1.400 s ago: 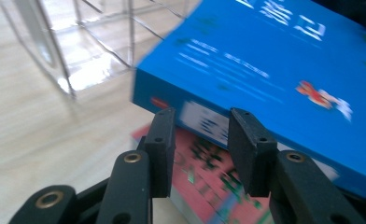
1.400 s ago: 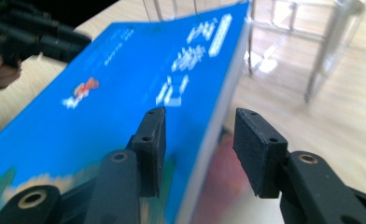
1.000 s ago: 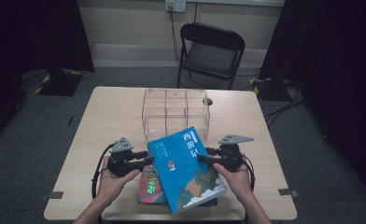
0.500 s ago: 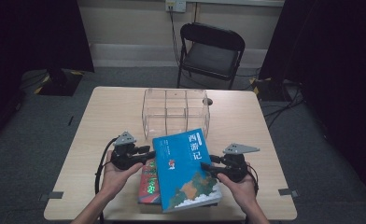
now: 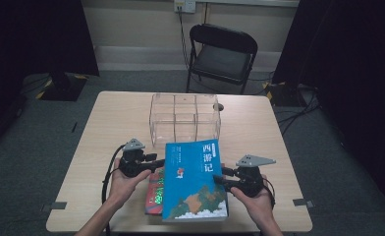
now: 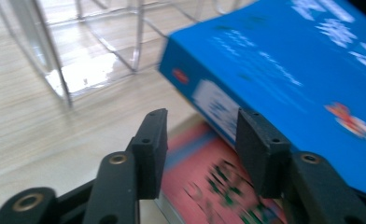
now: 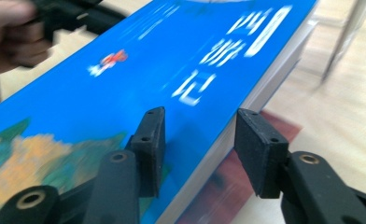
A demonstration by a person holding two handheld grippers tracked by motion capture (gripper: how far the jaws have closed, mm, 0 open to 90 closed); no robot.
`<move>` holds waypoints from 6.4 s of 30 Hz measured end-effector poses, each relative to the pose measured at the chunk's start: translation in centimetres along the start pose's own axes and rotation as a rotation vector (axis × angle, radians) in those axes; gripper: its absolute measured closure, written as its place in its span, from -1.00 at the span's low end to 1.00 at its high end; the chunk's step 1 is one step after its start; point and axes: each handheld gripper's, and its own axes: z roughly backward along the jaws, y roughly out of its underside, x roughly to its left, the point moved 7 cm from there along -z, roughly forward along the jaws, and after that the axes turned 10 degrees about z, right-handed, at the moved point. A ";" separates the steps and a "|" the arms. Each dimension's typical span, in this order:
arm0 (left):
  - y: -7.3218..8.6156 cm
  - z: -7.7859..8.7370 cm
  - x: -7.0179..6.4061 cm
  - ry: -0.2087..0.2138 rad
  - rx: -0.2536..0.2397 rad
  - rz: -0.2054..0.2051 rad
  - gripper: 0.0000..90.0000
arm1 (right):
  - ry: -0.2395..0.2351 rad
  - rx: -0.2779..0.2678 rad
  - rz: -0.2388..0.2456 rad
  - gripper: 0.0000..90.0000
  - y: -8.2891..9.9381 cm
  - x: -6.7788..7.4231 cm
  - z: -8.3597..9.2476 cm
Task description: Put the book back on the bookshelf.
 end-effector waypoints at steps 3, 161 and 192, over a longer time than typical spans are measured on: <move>0.1 0.8 -1.0 0.018 -0.015 -0.025 0.18 | 0.003 -0.010 -0.011 0.21 -0.5 -0.6 -0.3; 0.7 -1.6 -2.7 0.174 0.023 0.100 -0.59 | -0.305 -0.010 -0.316 0.36 -3.4 -0.7 -6.9; 0.3 -1.6 -5.2 0.347 0.080 0.139 -0.78 | -0.291 -0.214 -0.149 0.66 -6.3 2.1 -3.7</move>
